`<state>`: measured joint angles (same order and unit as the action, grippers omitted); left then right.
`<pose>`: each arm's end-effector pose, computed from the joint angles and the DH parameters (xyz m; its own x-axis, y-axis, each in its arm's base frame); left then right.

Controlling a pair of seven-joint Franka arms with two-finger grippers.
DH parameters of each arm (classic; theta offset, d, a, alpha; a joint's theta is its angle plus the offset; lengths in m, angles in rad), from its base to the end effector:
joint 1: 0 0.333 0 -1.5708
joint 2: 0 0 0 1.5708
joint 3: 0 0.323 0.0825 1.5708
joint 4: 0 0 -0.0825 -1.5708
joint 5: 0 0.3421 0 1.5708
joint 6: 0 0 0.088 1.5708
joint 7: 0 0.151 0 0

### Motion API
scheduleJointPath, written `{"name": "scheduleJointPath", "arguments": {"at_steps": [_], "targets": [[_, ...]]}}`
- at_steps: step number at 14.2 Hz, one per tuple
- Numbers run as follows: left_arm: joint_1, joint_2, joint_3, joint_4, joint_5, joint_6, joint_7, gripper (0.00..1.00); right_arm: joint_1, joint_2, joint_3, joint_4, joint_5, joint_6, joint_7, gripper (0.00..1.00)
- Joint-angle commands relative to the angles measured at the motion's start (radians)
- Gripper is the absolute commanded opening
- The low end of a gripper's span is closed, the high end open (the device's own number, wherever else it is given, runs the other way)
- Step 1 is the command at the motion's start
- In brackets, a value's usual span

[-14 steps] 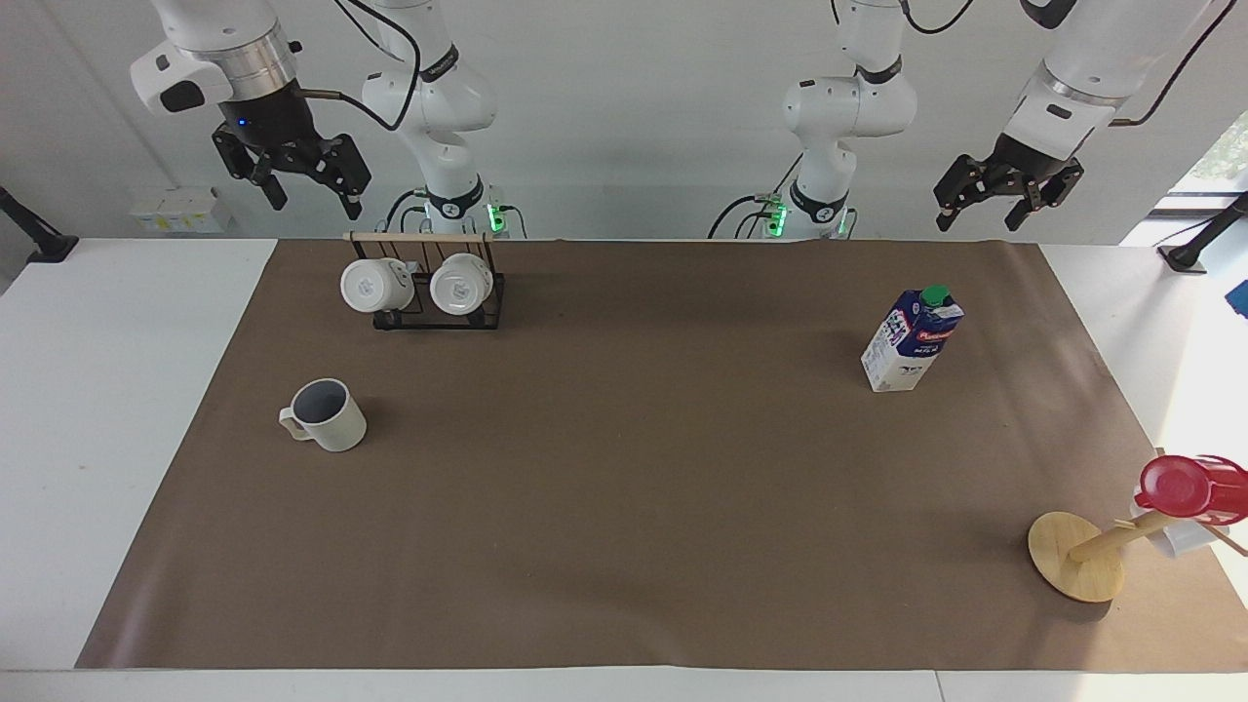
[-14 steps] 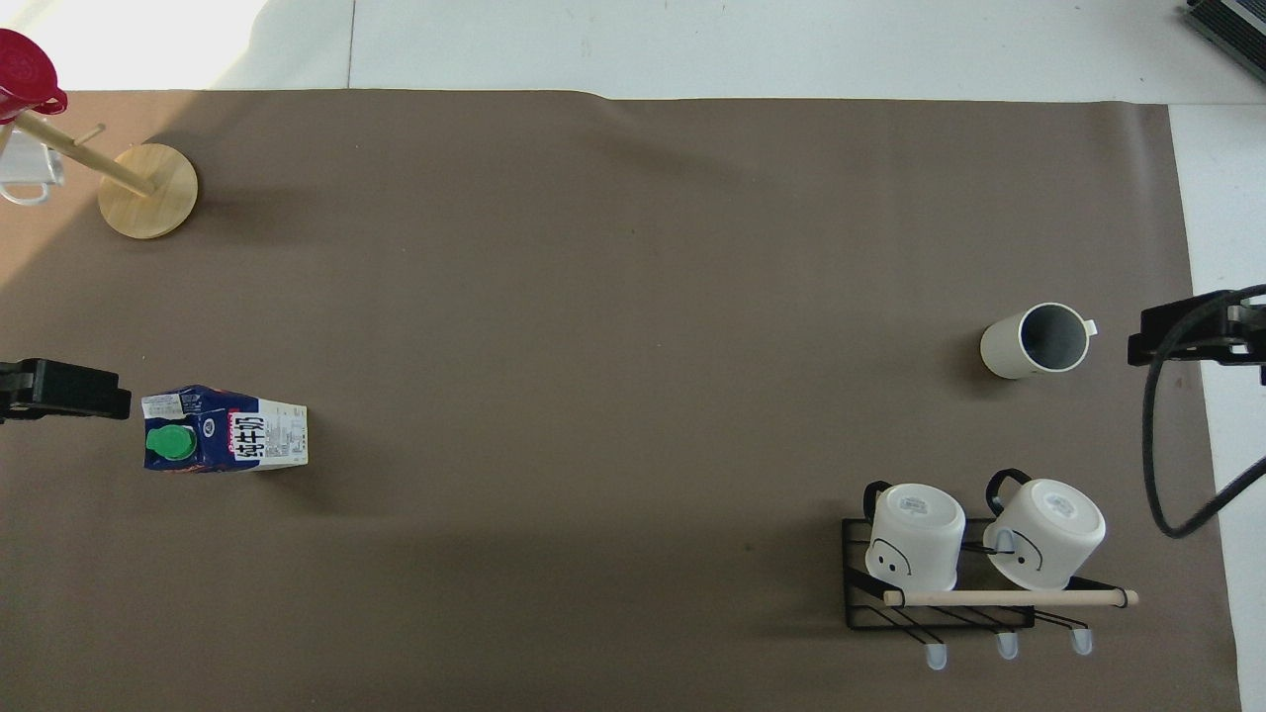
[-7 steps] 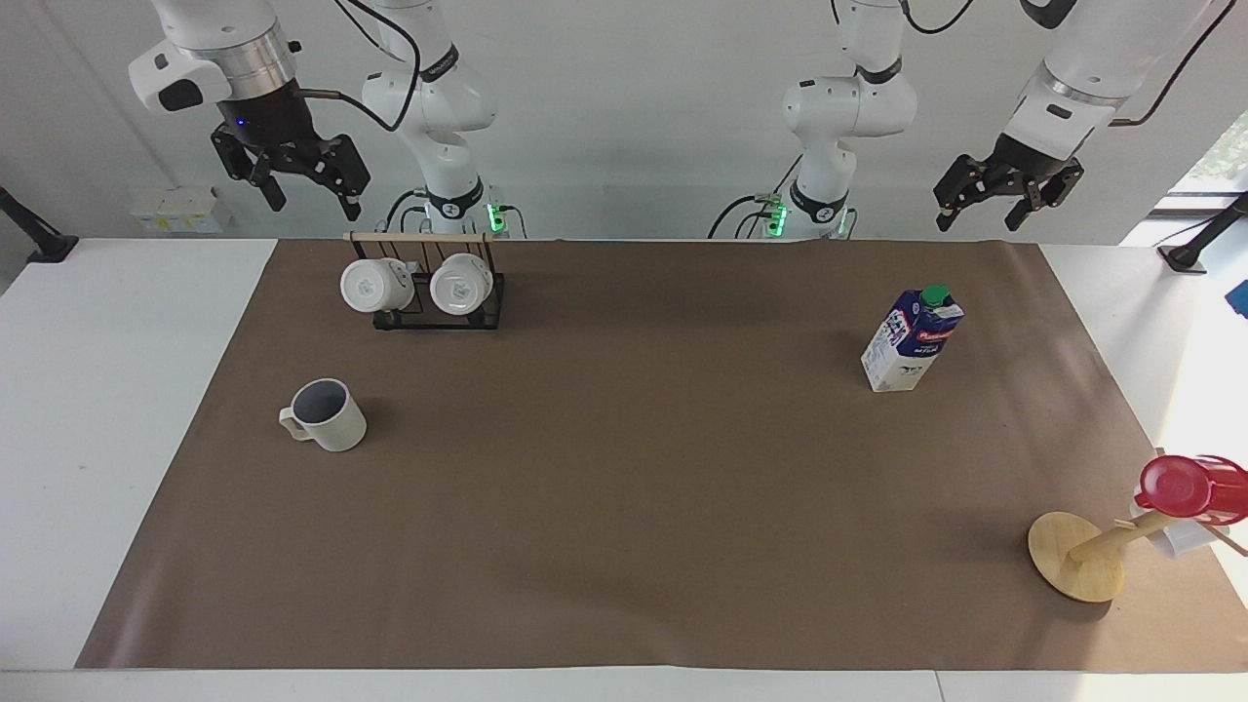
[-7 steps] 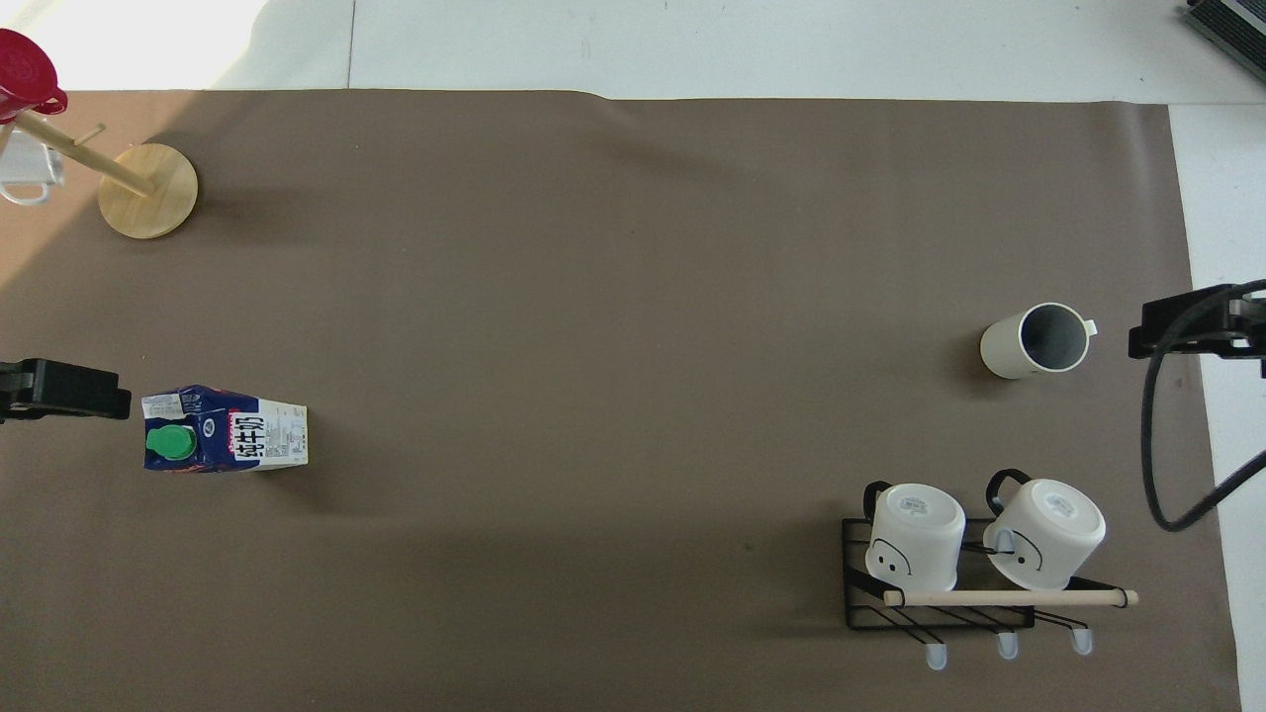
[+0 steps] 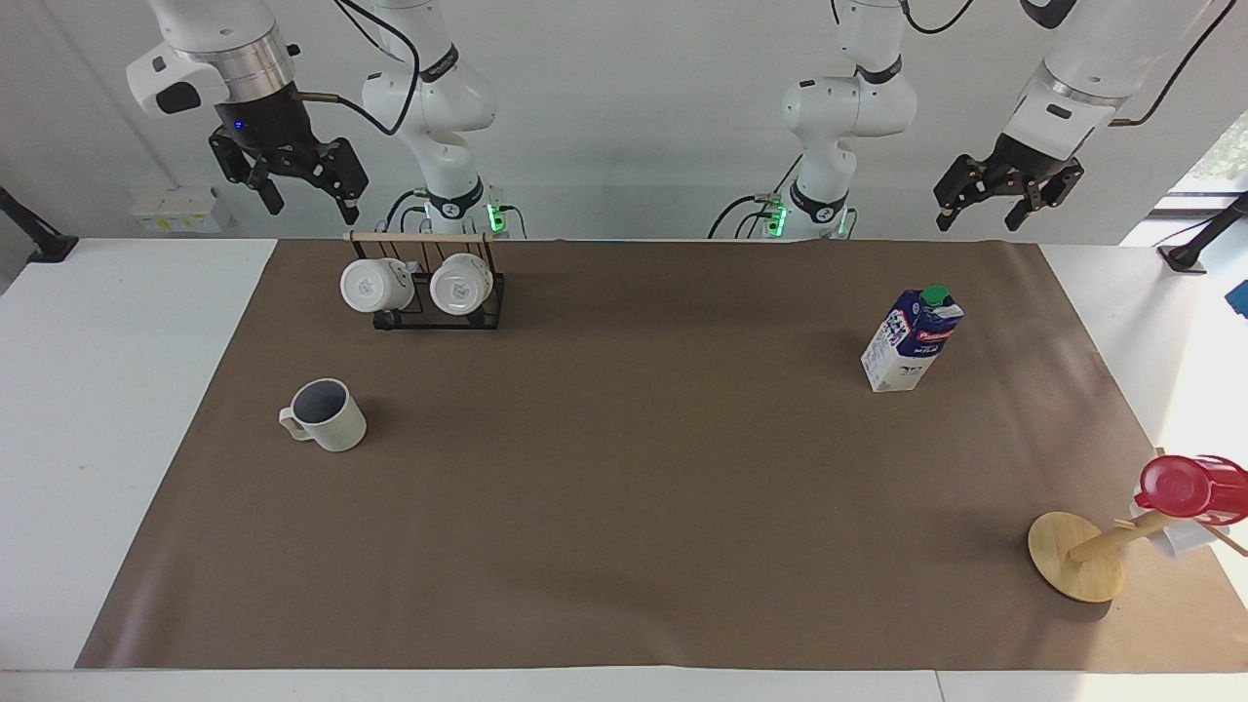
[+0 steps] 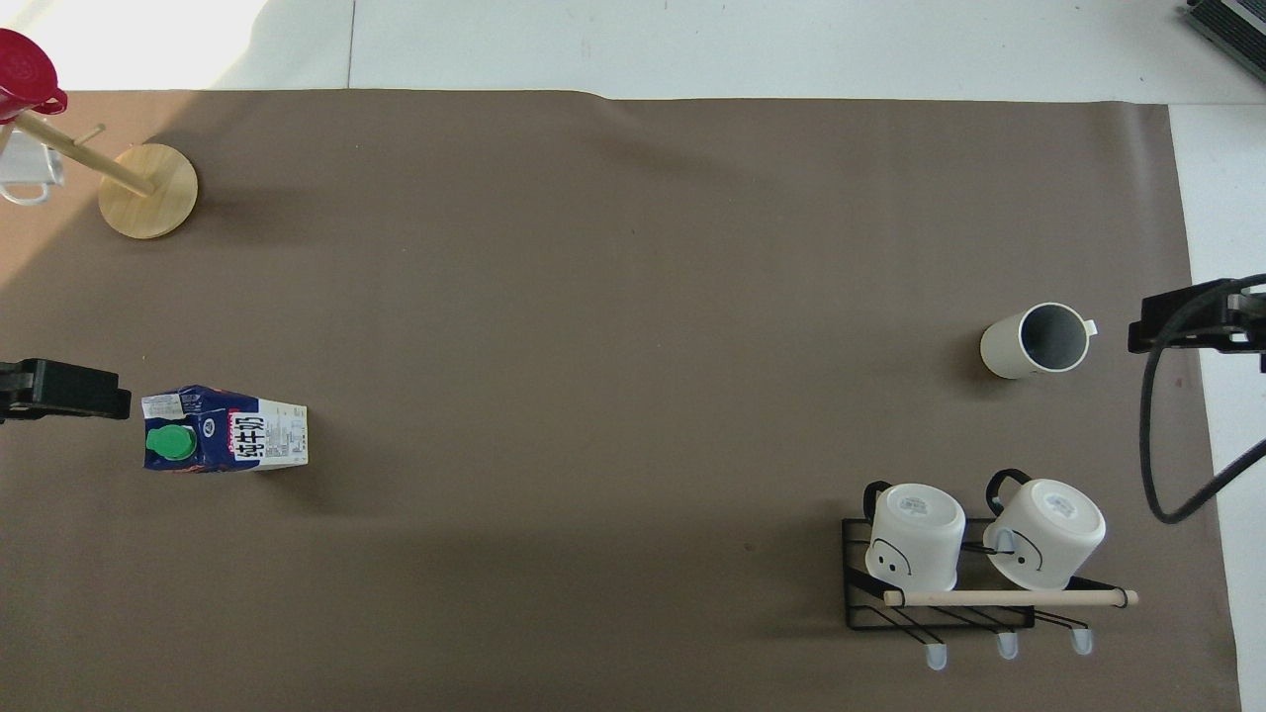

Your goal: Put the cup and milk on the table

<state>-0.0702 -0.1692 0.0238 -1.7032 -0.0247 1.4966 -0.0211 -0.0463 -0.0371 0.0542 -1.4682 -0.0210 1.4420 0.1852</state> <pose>0.4474 -0.0237 0.6062 0.9989 -0.0276 -0.0380 -0.0265 -0.9993 0.0279 0.4874 0.0011 0.6382 0.9837 -0.1790 0.0149 -0.1793 -0.9836 0.0204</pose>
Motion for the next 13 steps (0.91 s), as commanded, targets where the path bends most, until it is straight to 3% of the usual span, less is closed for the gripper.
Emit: {"name": "scheduleJointPath", "arguments": {"at_steps": [1, 7, 13], "targets": [[0.006, 0.0, -0.002, 0.017, 0.009, -0.021, -0.007, 1.0, -0.02, 0.02, 0.006, -0.001, -0.01, 0.038, -0.03, 1.0], [0.006, 0.0, -0.002, 0.016, 0.009, -0.021, -0.007, 1.0, -0.024, 0.071, 0.006, -0.02, -0.013, 0.15, -0.03, 1.0], [0.006, 0.0, -0.002, 0.017, 0.009, -0.021, -0.007, 1.0, -0.046, 0.075, 0.006, -0.217, -0.011, 0.346, -0.082, 1.0]]}}
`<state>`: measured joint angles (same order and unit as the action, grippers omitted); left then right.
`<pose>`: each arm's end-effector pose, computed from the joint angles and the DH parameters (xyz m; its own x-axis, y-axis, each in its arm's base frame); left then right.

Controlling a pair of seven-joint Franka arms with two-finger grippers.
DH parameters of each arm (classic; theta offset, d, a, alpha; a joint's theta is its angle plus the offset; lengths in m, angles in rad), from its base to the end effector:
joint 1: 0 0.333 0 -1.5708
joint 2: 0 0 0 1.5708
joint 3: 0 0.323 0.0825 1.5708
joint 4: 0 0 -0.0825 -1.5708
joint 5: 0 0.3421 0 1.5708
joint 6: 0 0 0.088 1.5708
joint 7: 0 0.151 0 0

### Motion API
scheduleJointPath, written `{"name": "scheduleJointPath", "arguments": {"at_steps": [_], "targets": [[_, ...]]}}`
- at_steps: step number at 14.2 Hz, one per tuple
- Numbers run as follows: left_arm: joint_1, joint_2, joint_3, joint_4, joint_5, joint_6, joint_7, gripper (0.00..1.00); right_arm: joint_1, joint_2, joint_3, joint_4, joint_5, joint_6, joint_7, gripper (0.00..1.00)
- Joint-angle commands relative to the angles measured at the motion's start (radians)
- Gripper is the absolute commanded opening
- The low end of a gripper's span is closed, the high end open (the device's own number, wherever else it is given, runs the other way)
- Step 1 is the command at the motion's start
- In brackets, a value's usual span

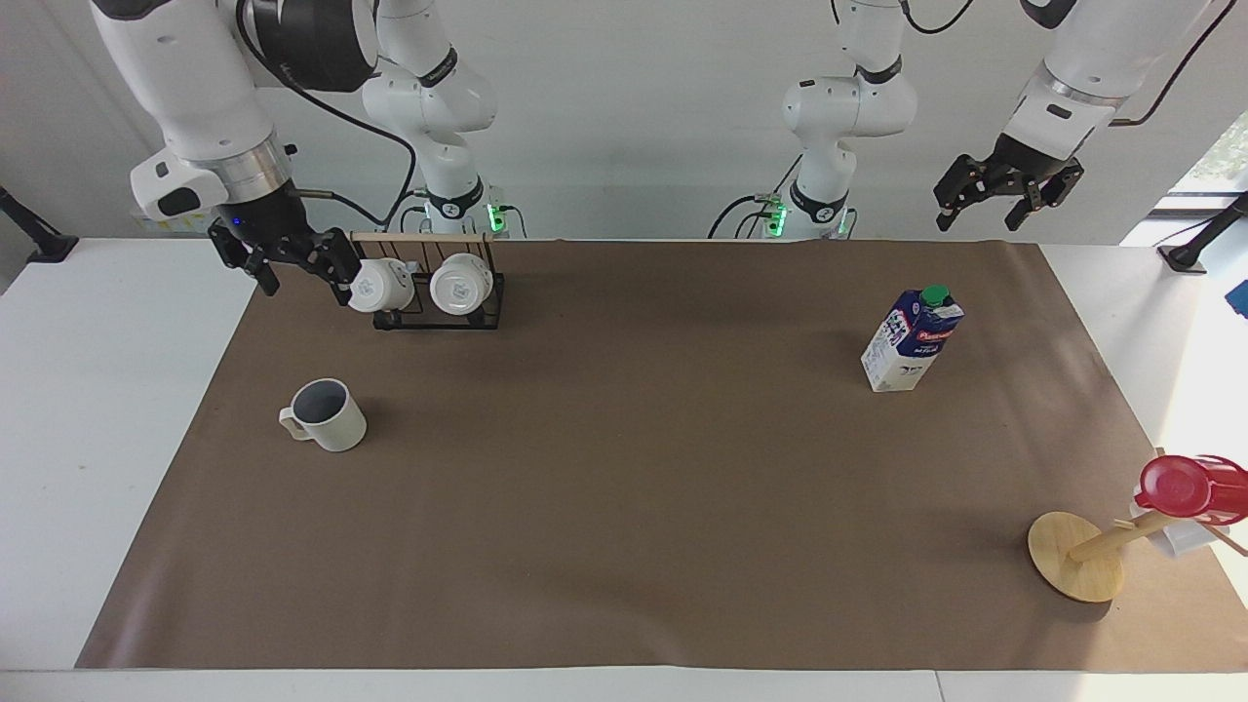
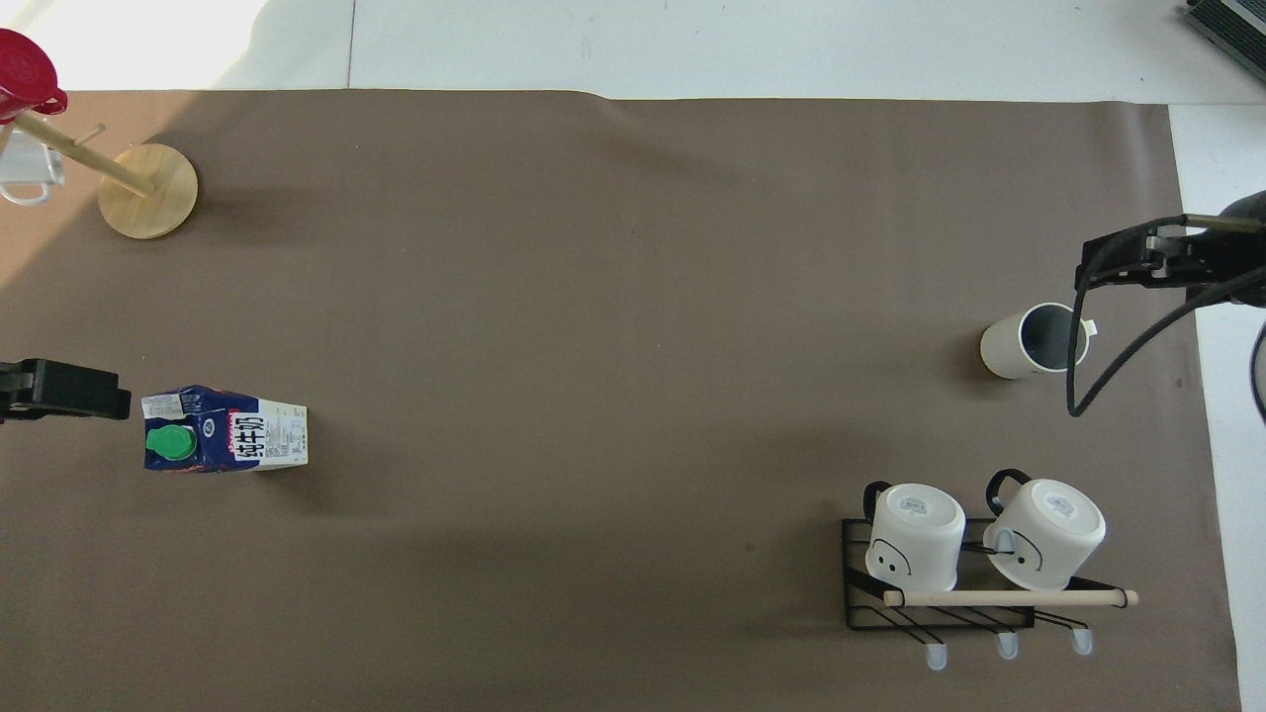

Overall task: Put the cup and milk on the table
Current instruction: 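Reach the right gripper down and grasp the white mug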

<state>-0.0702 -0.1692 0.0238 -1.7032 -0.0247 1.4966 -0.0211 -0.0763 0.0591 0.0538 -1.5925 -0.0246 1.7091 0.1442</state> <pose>0.4474 -0.0237 0.6062 0.9989 -0.0276 -0.0380 -0.0265 -0.9993 0.0279 0.5454 -0.0164 0.5596 0.9848 -0.1628 0.0600 -0.1638 -0.9864 0.0128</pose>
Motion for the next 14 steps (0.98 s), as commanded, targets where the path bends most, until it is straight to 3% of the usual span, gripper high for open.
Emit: {"name": "scheduleJointPath", "arguments": {"at_steps": [1, 6, 14], "targets": [[0.006, 0.0, -0.002, 0.016, 0.009, -0.021, -0.007, 1.0, -0.017, -0.018, 0.006, -0.13, -0.008, 0.118, -0.046, 1.0], [0.006, 0.0, -0.002, 0.017, 0.009, -0.021, -0.007, 1.0, -0.028, -0.012, 0.004, -0.286, -0.008, 0.276, -0.044, 1.0], [0.006, 0.0, -0.002, 0.017, 0.009, -0.021, -0.007, 1.0, -0.077, 0.053, 0.004, -0.349, -0.012, 0.383, -0.11, 1.0]]}}
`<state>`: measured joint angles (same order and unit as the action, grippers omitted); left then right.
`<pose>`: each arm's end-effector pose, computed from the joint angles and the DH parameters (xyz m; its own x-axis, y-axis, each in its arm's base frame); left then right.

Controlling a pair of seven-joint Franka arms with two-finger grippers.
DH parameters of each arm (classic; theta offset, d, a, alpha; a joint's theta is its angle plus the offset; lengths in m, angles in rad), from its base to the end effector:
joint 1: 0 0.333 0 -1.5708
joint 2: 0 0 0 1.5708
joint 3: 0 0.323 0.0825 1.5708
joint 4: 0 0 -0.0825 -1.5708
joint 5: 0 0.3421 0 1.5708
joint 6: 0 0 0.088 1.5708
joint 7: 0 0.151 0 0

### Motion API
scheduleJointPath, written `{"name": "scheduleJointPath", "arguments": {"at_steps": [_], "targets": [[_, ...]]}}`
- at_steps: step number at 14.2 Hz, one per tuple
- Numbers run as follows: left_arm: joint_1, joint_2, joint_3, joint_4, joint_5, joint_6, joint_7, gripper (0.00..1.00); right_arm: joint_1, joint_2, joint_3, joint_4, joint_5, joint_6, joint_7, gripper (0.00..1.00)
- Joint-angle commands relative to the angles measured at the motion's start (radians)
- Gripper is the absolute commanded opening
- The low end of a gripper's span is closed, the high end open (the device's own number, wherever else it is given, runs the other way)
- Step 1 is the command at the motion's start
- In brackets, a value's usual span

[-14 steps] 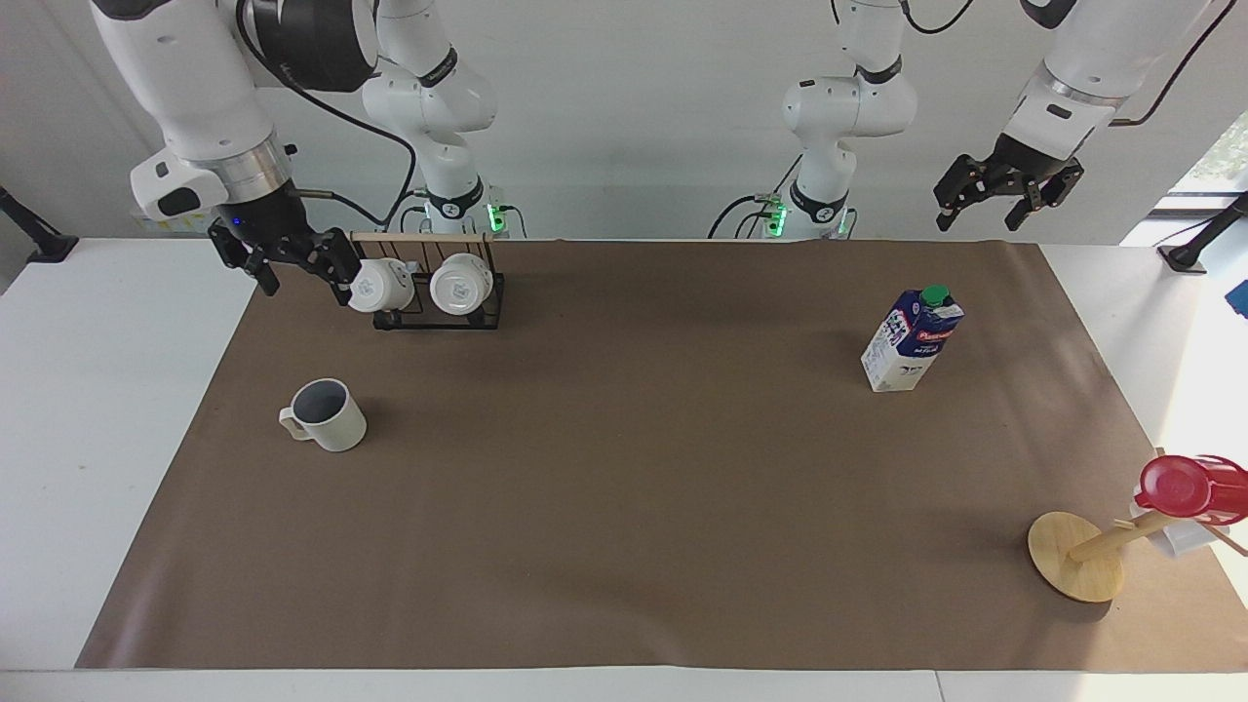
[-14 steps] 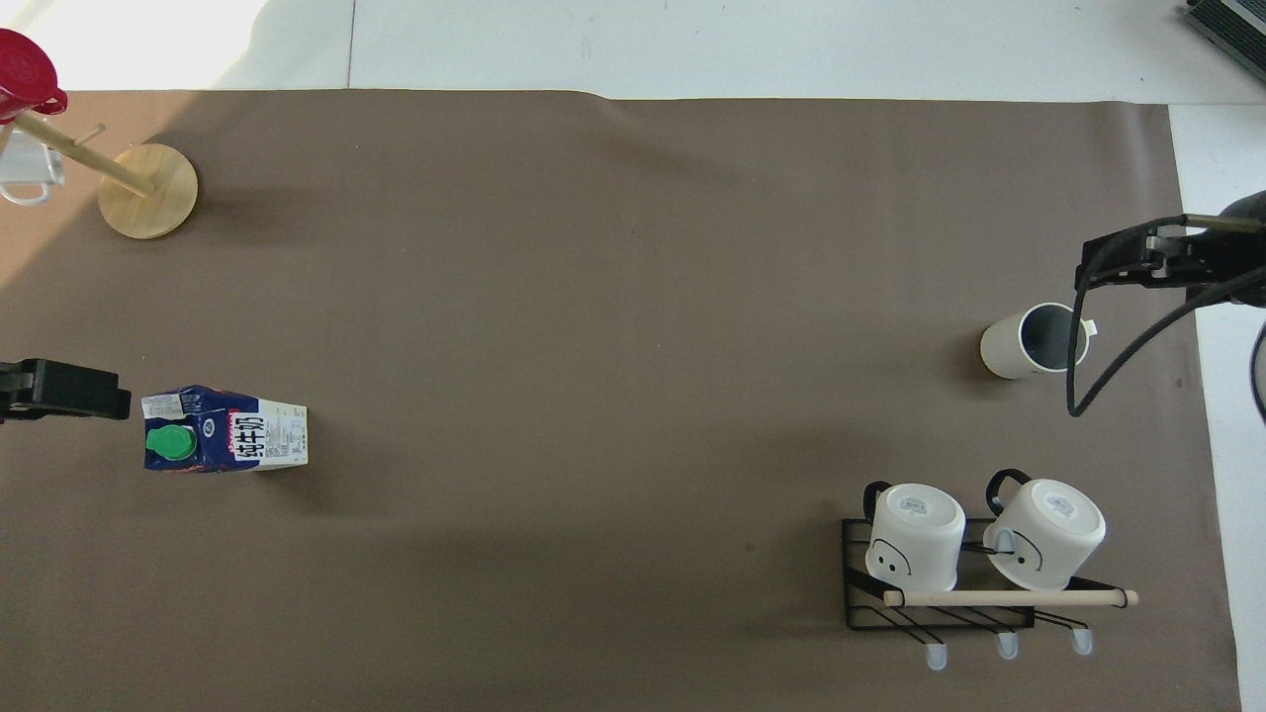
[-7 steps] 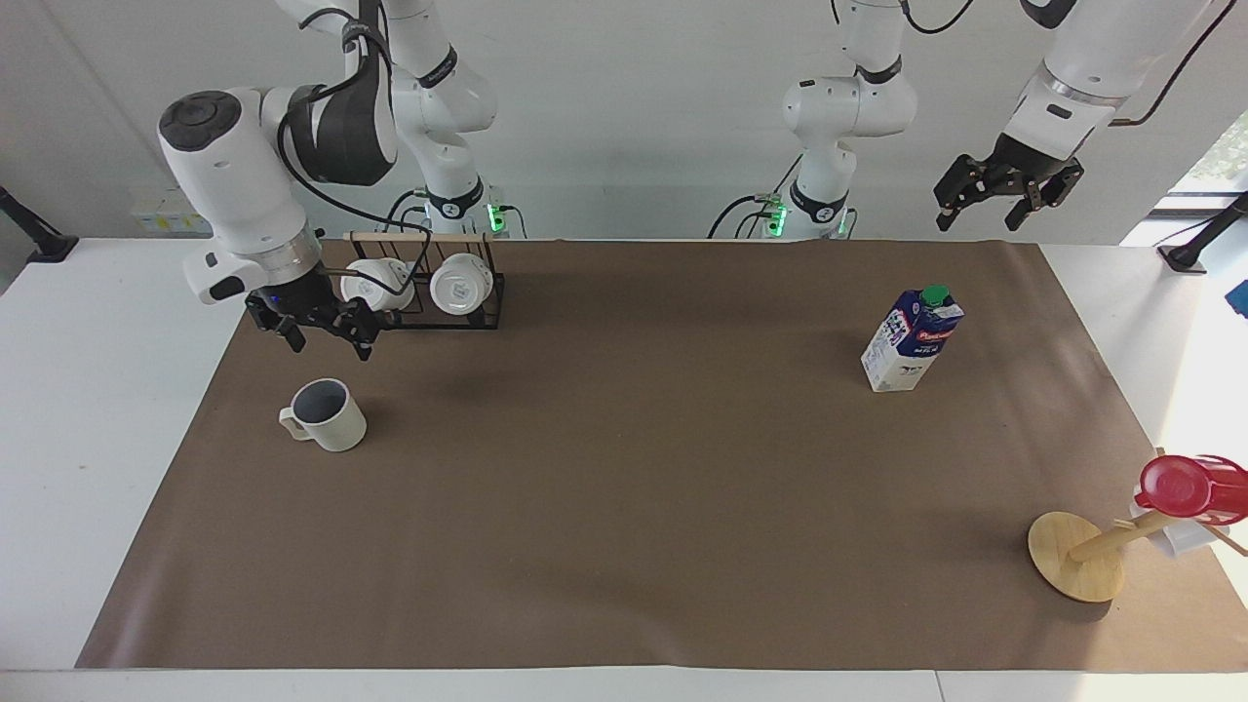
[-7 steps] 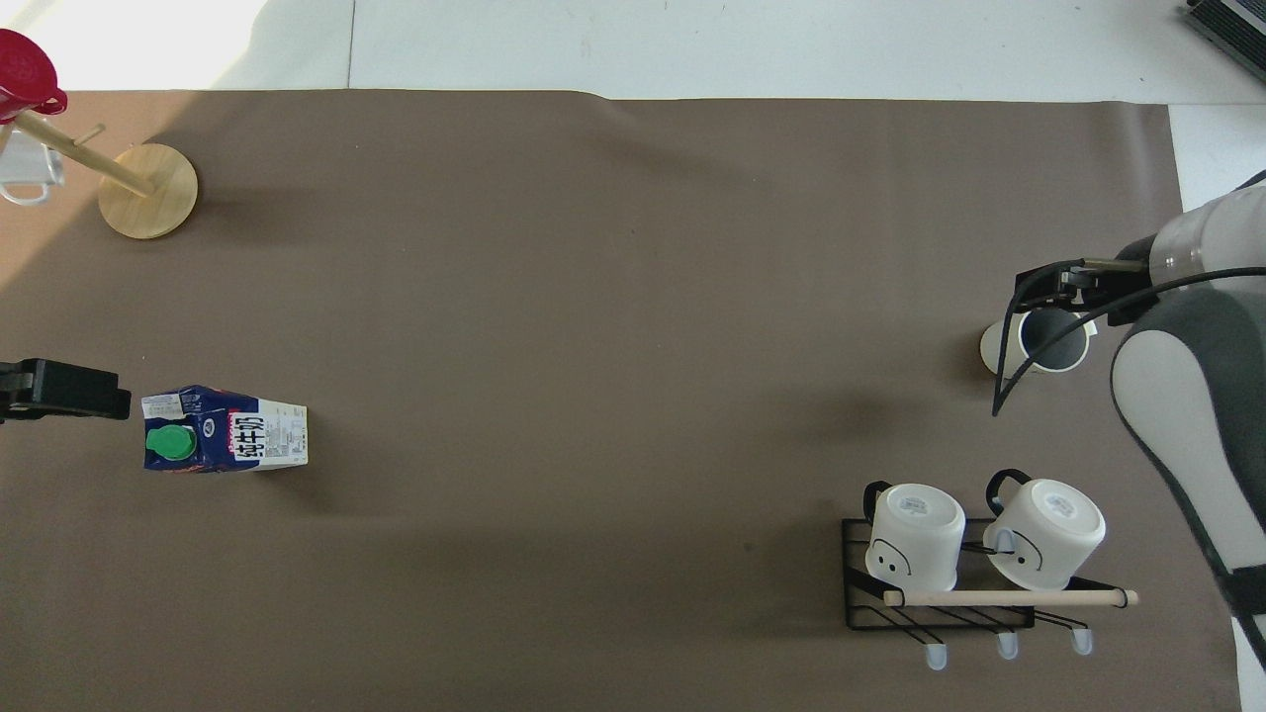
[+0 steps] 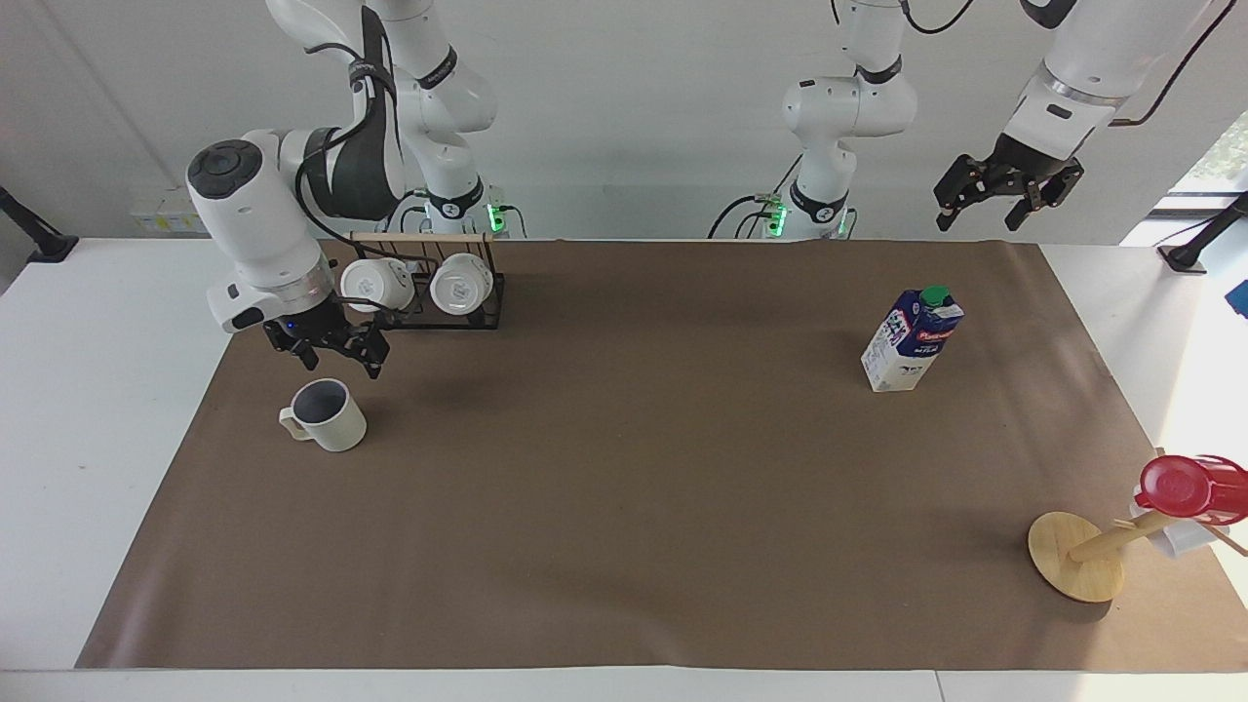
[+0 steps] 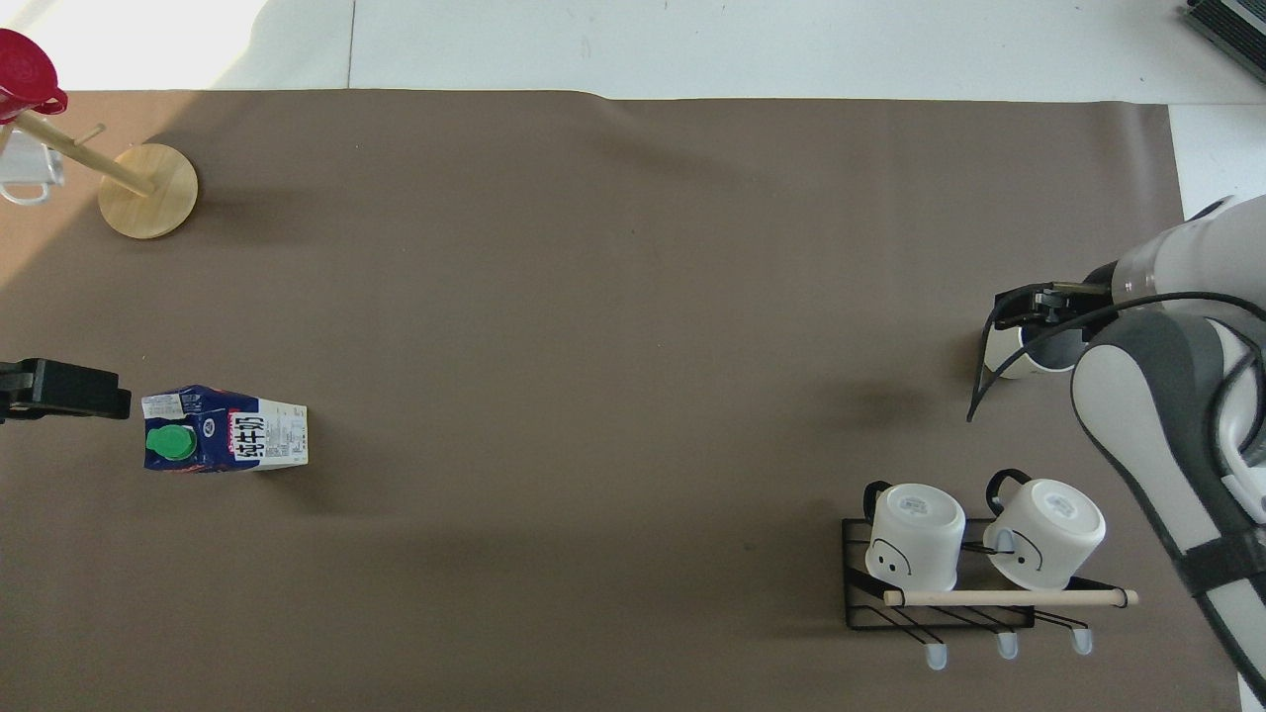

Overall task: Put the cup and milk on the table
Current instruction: 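Reach the right gripper down and grasp the white mug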

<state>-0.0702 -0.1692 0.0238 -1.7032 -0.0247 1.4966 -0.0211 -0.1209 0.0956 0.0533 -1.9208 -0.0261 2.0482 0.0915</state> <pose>0.4474 -0.0237 0.6062 0.9989 -0.0276 -0.0380 -0.0265 -0.9993 0.0279 0.5485 -0.0402 0.4256 0.9886 -0.1469 0.0334 -0.1475 -0.9889 0.0155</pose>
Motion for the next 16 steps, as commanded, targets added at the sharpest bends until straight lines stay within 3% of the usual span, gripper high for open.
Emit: {"name": "scheduleJointPath", "arguments": {"at_steps": [1, 8, 16], "targets": [[0.006, 0.0, -0.002, 0.017, 0.009, -0.021, -0.007, 1.0, -0.045, 0.035, 0.005, -0.027, -0.011, 0.07, -0.068, 1.0], [0.006, 0.0, -0.002, 0.016, 0.009, -0.021, -0.007, 1.0, -0.036, 0.093, 0.005, -0.044, -0.012, 0.125, -0.072, 1.0], [0.003, 0.0, -0.002, 0.016, 0.009, -0.021, -0.007, 1.0, -0.036, 0.145, 0.005, -0.046, -0.032, 0.193, -0.076, 0.85]]}}
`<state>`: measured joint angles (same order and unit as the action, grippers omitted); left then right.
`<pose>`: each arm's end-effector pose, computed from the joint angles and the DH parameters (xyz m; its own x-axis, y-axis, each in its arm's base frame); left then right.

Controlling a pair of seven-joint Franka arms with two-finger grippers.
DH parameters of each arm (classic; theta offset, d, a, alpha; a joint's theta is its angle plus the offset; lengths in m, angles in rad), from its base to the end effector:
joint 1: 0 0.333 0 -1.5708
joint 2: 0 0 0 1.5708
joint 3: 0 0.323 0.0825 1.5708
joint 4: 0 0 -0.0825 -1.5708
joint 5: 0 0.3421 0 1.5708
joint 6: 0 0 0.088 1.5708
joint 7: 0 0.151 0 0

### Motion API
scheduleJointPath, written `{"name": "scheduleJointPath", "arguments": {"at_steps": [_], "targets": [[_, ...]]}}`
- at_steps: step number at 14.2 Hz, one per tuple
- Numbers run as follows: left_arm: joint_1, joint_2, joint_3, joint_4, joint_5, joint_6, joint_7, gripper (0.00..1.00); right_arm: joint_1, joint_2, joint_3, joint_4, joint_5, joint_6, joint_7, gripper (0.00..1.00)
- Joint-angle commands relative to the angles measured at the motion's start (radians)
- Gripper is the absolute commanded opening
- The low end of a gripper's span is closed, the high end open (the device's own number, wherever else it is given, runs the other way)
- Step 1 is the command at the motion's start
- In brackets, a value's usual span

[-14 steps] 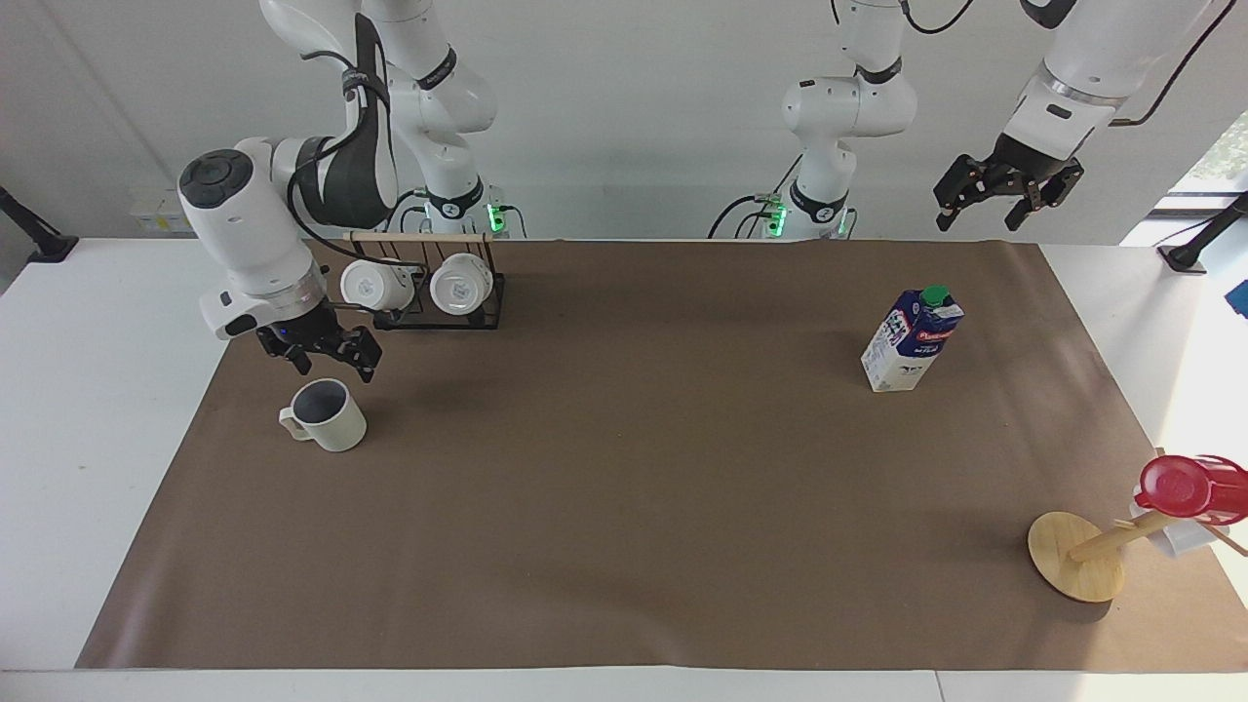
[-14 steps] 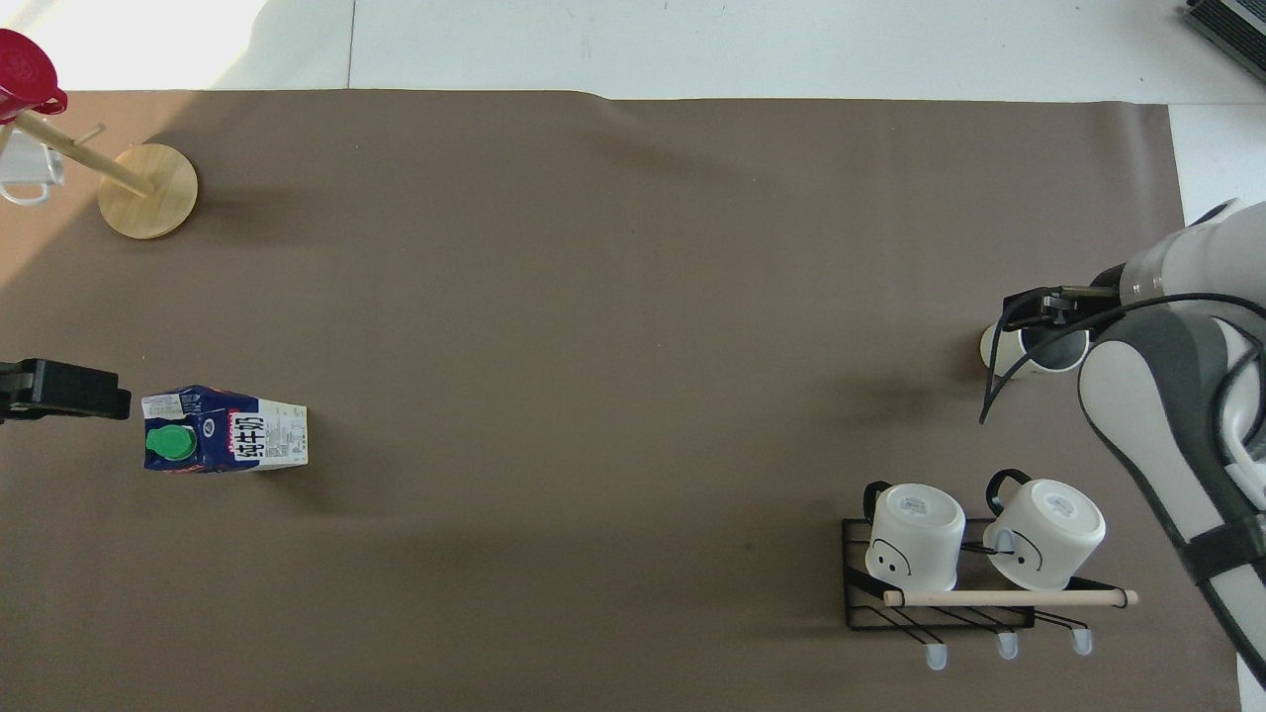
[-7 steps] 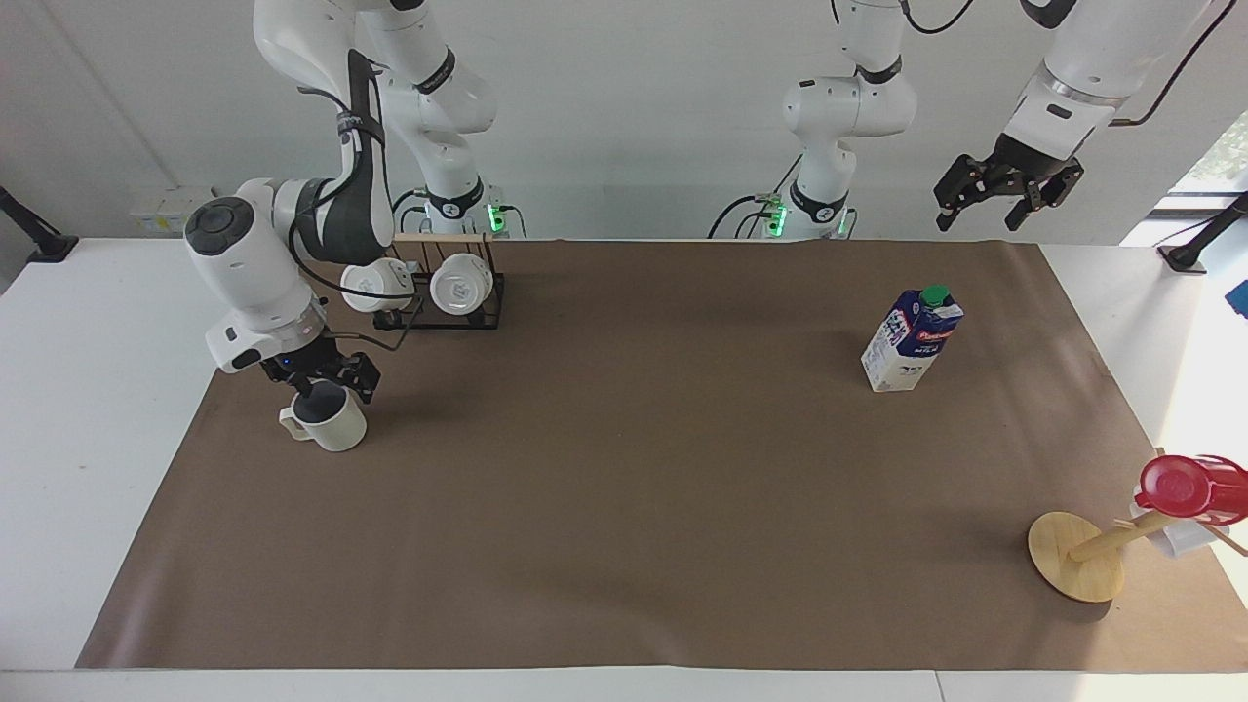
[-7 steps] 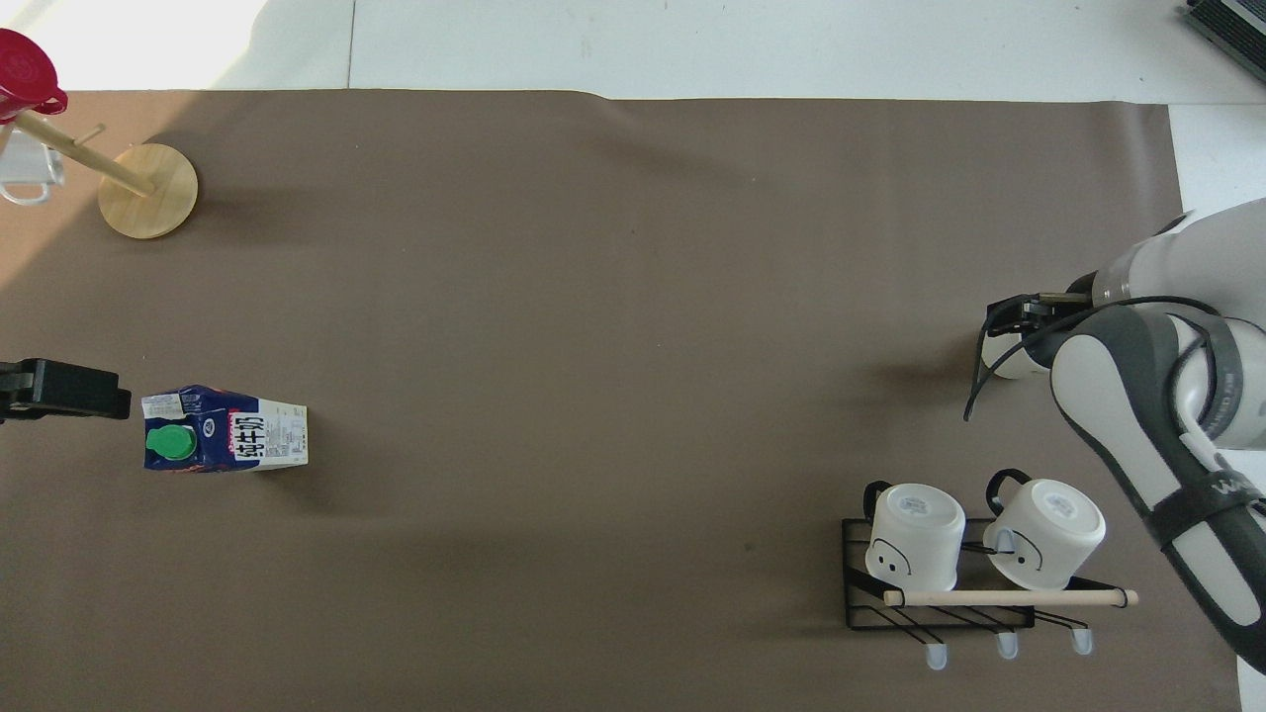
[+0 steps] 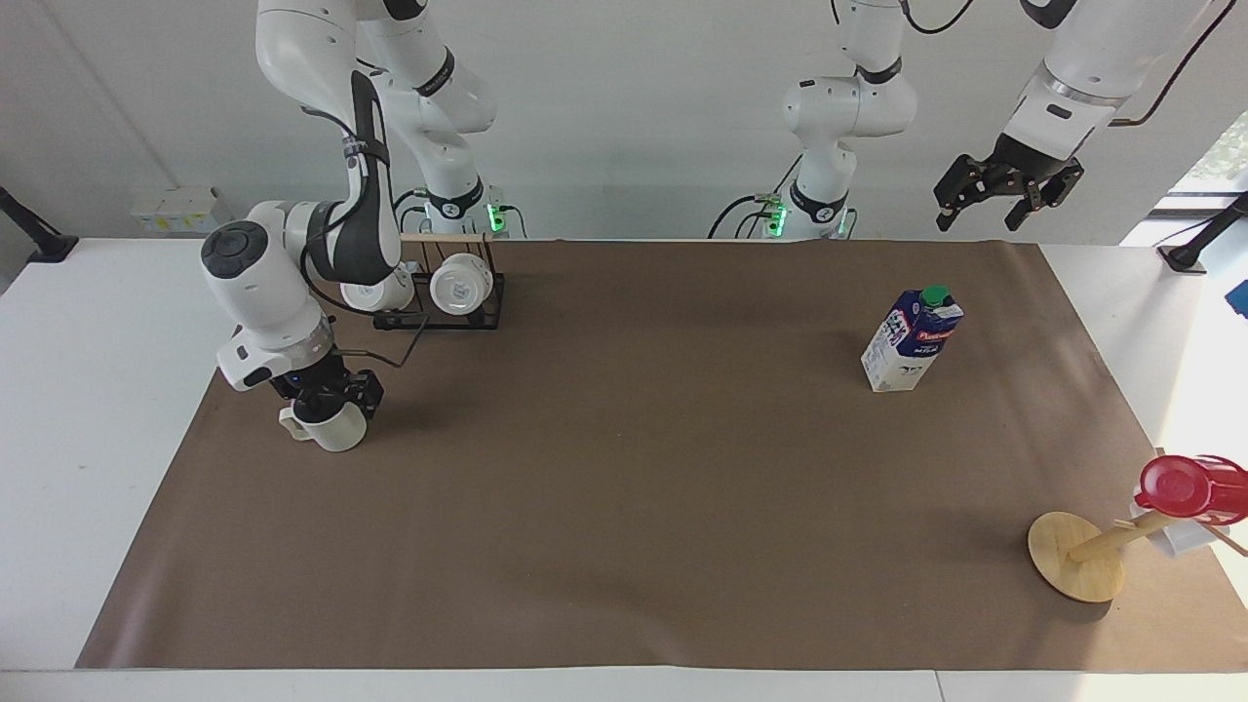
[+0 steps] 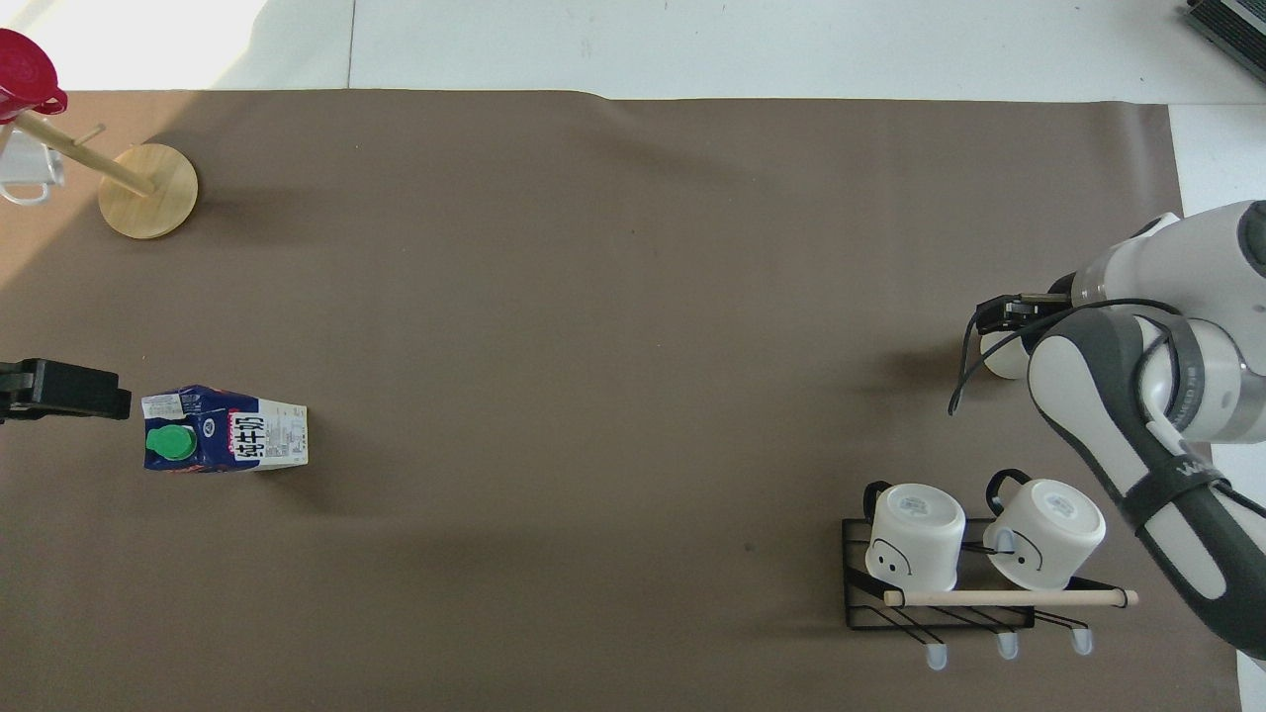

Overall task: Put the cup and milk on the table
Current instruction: 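Reach the right gripper down and grasp the white mug, then lift the mug with the right gripper while the left gripper grasps the carton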

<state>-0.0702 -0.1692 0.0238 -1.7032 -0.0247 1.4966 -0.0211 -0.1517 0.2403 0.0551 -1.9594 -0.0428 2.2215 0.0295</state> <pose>0.4474 -0.0237 0.6062 0.9989 -0.0276 -0.0380 -0.0265 -0.9993 0.0279 0.5704 -0.0592 0.3437 0.9945 -0.1018 0.0227 -0.1023 -0.9945 0.0208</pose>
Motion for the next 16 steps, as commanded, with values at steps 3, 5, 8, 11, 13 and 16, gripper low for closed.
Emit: {"name": "scheduleJointPath", "arguments": {"at_steps": [3, 5, 8, 11, 13, 16], "targets": [[0.007, -0.001, -0.002, 0.016, 0.009, -0.024, -0.008, 1.0, -0.005, -0.001, 0.003, -0.009, -0.015, 0.007, -0.01, 0.81], [0.007, -0.003, -0.001, 0.014, 0.009, -0.032, -0.007, 1.0, -0.005, -0.006, 0.003, -0.016, -0.015, 0.003, -0.013, 0.73], [0.009, -0.004, -0.001, 0.014, 0.009, -0.058, -0.002, 1.0, -0.011, -0.009, 0.003, -0.019, -0.015, -0.022, -0.026, 0.43], [0.009, -0.009, 0.001, 0.01, 0.009, -0.055, 0.006, 1.0, -0.017, -0.009, 0.005, -0.013, -0.015, -0.039, -0.036, 0.0], [0.01, -0.025, 0.004, -0.018, 0.009, -0.052, 0.004, 1.0, -0.016, -0.009, 0.005, -0.004, -0.015, -0.057, -0.033, 0.0], [0.029, -0.065, 0.004, -0.082, 0.009, -0.03, 0.013, 1.0, -0.016, -0.018, 0.005, 0.03, -0.015, -0.069, -0.037, 0.0]]}}
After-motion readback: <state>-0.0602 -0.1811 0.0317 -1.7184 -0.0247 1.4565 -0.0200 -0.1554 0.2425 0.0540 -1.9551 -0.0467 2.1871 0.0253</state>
